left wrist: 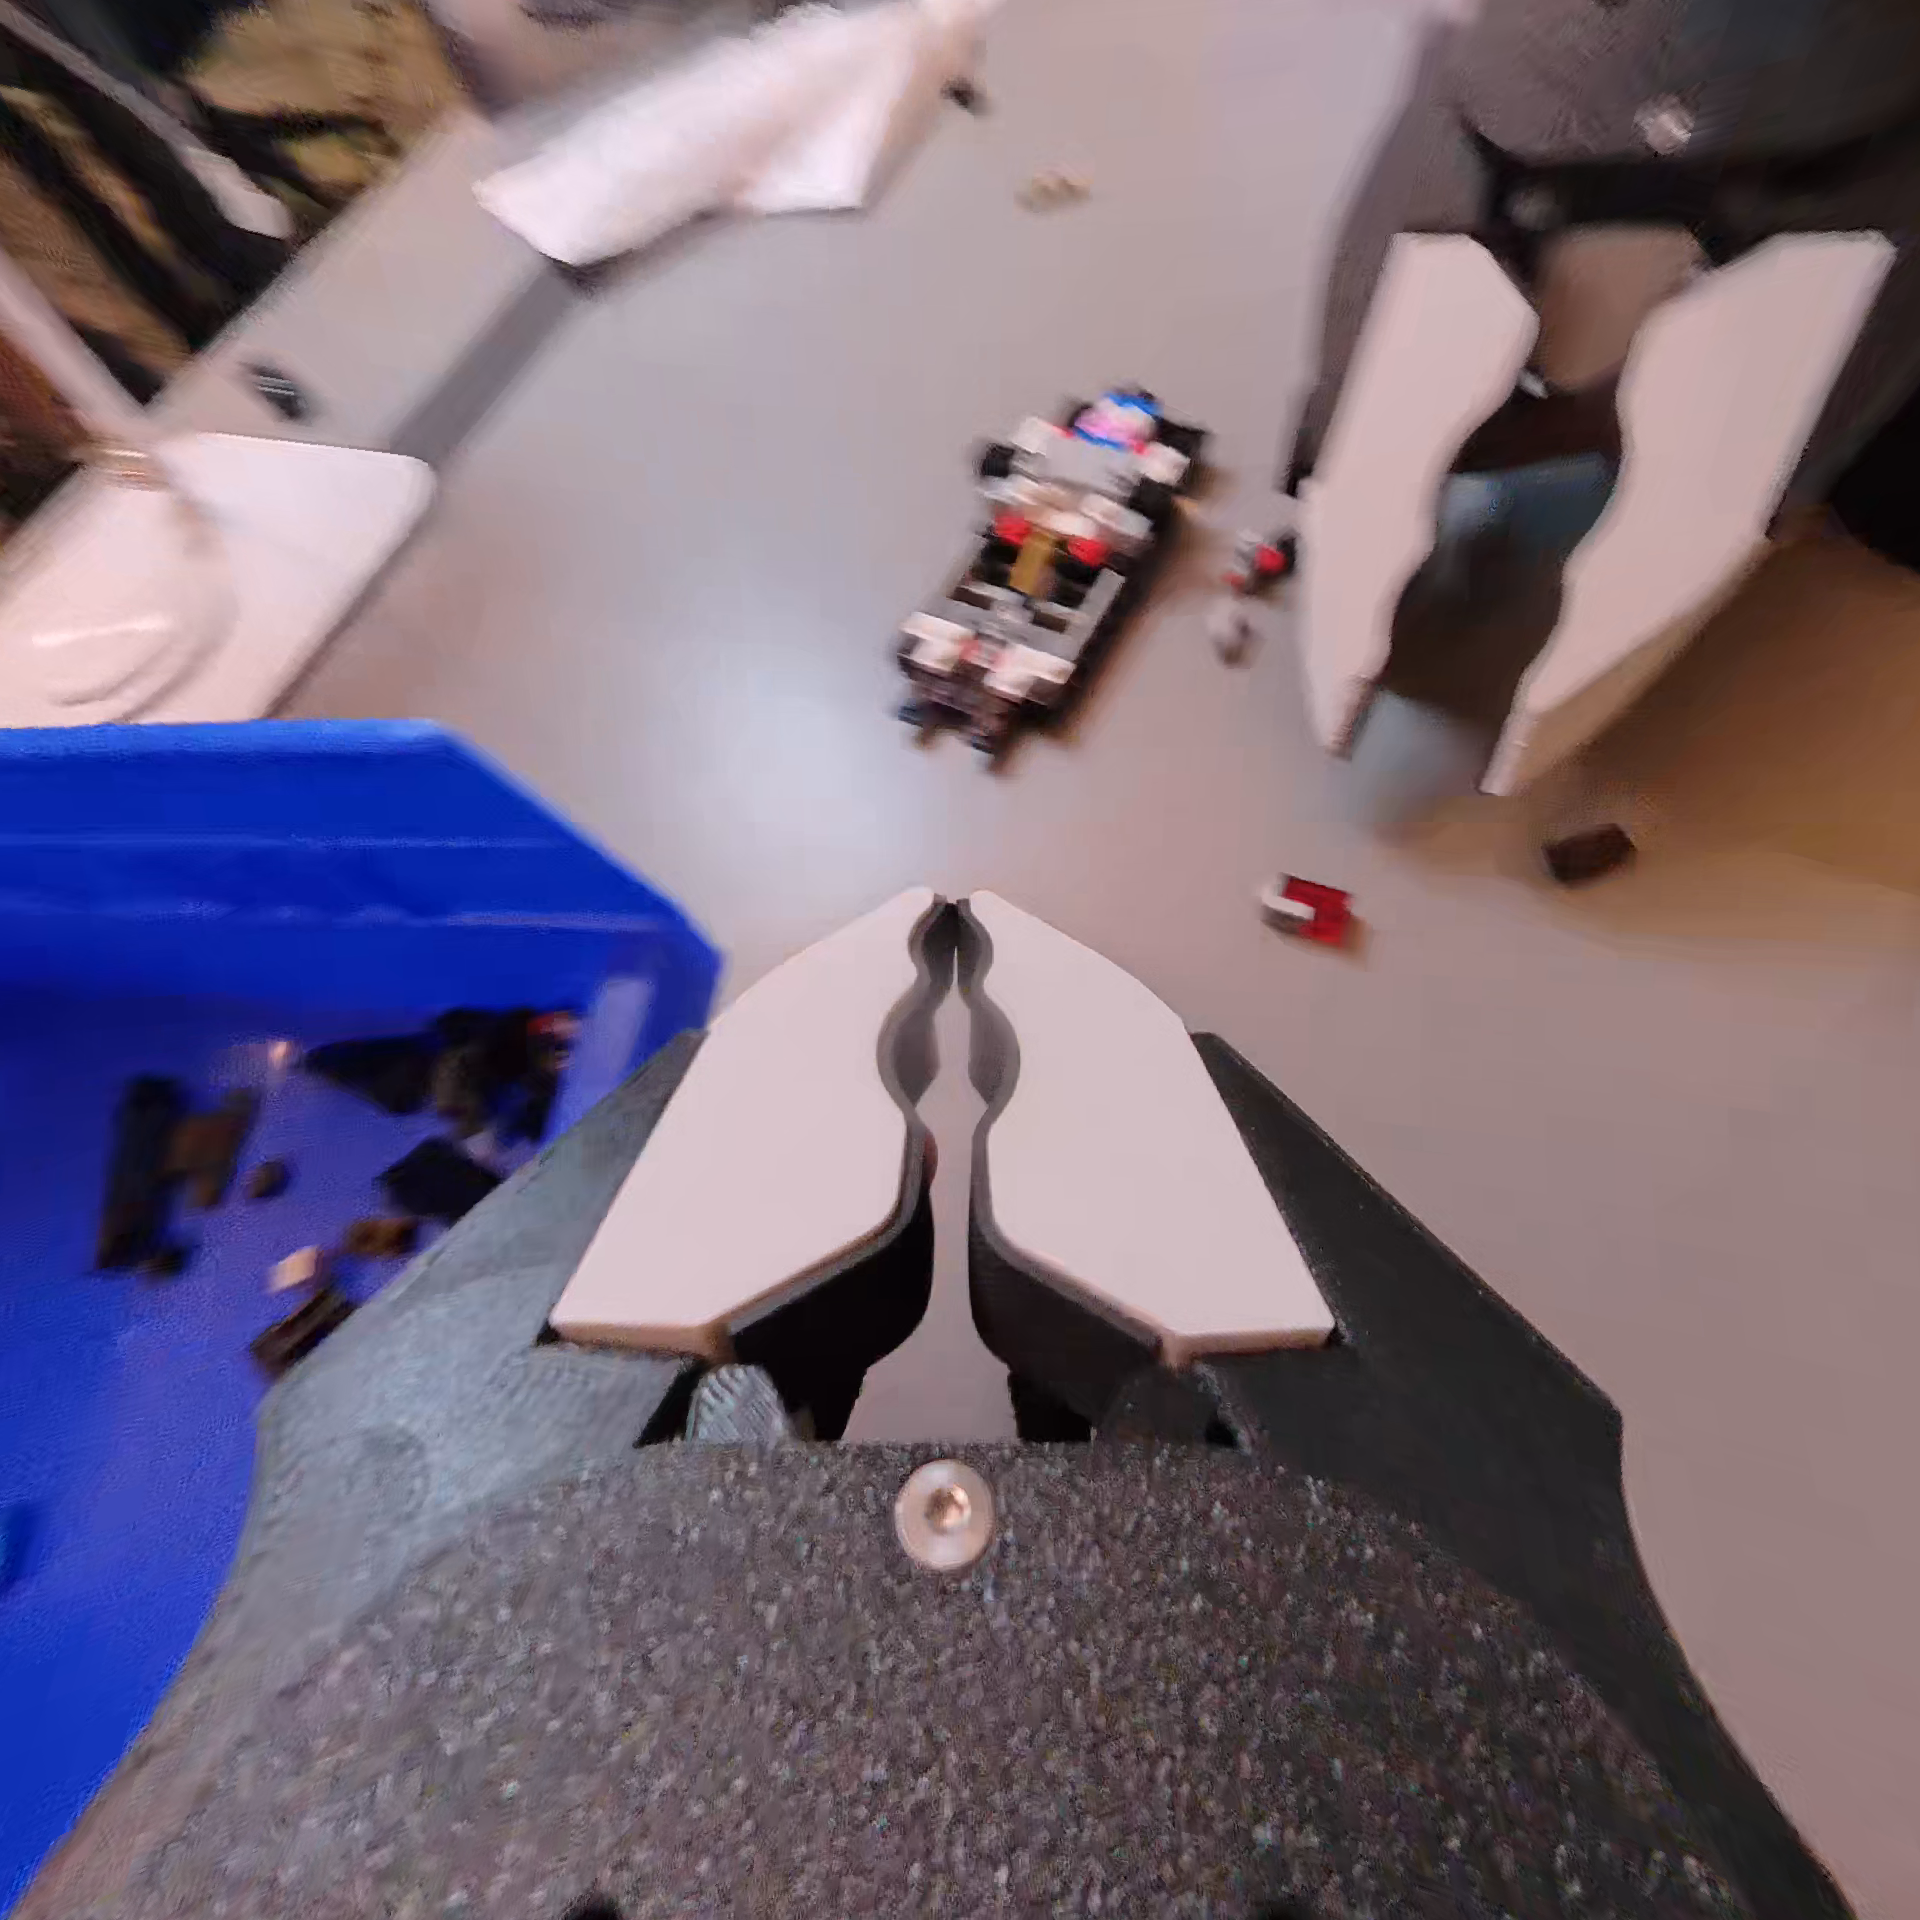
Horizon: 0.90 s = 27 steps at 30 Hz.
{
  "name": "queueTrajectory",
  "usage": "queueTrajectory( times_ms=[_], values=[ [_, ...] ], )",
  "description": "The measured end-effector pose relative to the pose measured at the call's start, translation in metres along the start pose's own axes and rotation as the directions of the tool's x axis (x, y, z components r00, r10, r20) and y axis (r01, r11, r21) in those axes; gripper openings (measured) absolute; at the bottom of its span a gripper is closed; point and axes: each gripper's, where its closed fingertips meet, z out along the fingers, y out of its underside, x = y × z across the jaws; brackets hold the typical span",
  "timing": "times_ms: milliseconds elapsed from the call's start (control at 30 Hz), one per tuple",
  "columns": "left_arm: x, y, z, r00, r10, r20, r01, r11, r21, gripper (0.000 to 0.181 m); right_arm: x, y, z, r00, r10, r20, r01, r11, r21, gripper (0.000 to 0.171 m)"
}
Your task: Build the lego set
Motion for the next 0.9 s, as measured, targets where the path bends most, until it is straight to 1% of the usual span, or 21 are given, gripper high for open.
queueTrajectory(
  times_ms=[33, 100, 167, 233, 267, 367, 433, 500, 567, 633, 667, 700, 733, 800, 833, 900],
  values=[
    [-0.01, -0.002, -0.005, 0.999, -0.027, 0.032, 0.026, 0.999, 0.022, 0.0, 0.0, 0.003, -0.003, 1.0, -0.004, 0.0, 0.004, 1.0, -0.016, 0.027],
    [-0.014, -0.001, -0.008, 0.999, -0.048, 0.024, 0.047, 0.998, 0.035, 0.0, 0.001, 0.008, -0.007, 1.0, -0.004, -0.011, 0.004, 0.999, -0.04, 0.026],
    [-0.007, 0.003, -0.002, 1.0, -0.017, 0.006, 0.016, 0.999, 0.032, 0.0, 0.006, 0.014, -0.011, 0.999, -0.01, -0.041, 0.007, 0.997, -0.078, 0.026],
    [0.002, 0.006, 0.005, 1.0, 0.029, -0.01, -0.029, 1.0, 0.009, 0.002, 0.017, 0.018, -0.023, 0.994, -0.013, -0.106, 0.002, 0.995, -0.1, 0.026],
    [0.005, 0.007, 0.008, 0.999, 0.048, -0.011, -0.048, 0.999, -0.001, 0.006, 0.024, 0.017, -0.033, 0.989, -0.001, -0.146, -0.012, 0.996, -0.09, 0.026],
    [0.013, 0.009, 0.015, 0.997, 0.066, -0.039, -0.066, 0.998, -0.008, 0.011, 0.044, 0.013, -0.067, 0.962, 0.044, -0.269, -0.053, 0.998, -0.027, 0.026],
    [0.016, 0.009, 0.018, 0.997, 0.06, -0.056, -0.06, 0.998, -0.007, 0.012, 0.047, 0.012, -0.077, 0.955, 0.068, -0.289, -0.071, 0.997, -0.001, 0.026],
    [0.02, 0.008, 0.02, 0.996, 0.06, -0.072, -0.06, 0.998, -0.001, 0.014, 0.043, 0.019, -0.066, 0.962, 0.066, -0.266, -0.081, 0.996, -0.045, 0.026],
    [0.026, 0.005, 0.022, 0.994, 0.054, -0.099, -0.052, 0.998, 0.02, 0.014, 0.041, 0.027, -0.045, 0.968, 0.055, -0.244, -0.087, 0.988, -0.124, 0.025],
    [0.034, 0.004, 0.024, 0.99, 0.055, -0.128, -0.051, 0.998, 0.036, 0.014, 0.046, 0.035, -0.028, 0.962, 0.059, -0.268, -0.114, 0.974, -0.196, 0.02],
    [0.038, 0.003, 0.025, 0.988, 0.062, -0.143, -0.056, 0.997, 0.047, 0.014, 0.048, 0.04, -0.022, 0.959, 0.074, -0.272, -0.139, 0.964, -0.228, 0.02],
    [0.042, 0.002, 0.025, 0.985, 0.07, -0.156, -0.061, 0.996, 0.058, 0.014, 0.048, 0.033, -0.019, 0.958, 0.104, -0.269, -0.161, 0.967, -0.196, 0.016],
    [0.046, 0.001, 0.026, 0.983, 0.077, -0.168, -0.066, 0.995, 0.068, 0.015, 0.047, 0.034, -0.019, 0.957, 0.128, -0.26, -0.186, 0.959, -0.213, 0.008],
    [0.053, -0.001, 0.025, 0.977, 0.09, -0.194, -0.075, 0.994, 0.085, 0.016, 0.045, 0.033, -0.018, 0.959, 0.115, -0.257, -0.176, 0.958, -0.228, 0.006],
    [0.057, -0.002, 0.025, 0.973, 0.103, -0.208, -0.084, 0.992, 0.099, 0.017, 0.042, 0.027, -0.017, 0.967, 0.099, -0.235, -0.146, 0.97, -0.194, 0.0],
    [0.066, -0.008, 0.022, 0.963, 0.149, -0.222, -0.119, 0.983, 0.141, 0.021, 0.029, 0.0, -0.015, 0.982, 0.119, -0.144, -0.125, 0.992, -0.029, 0.0]
  ],
)
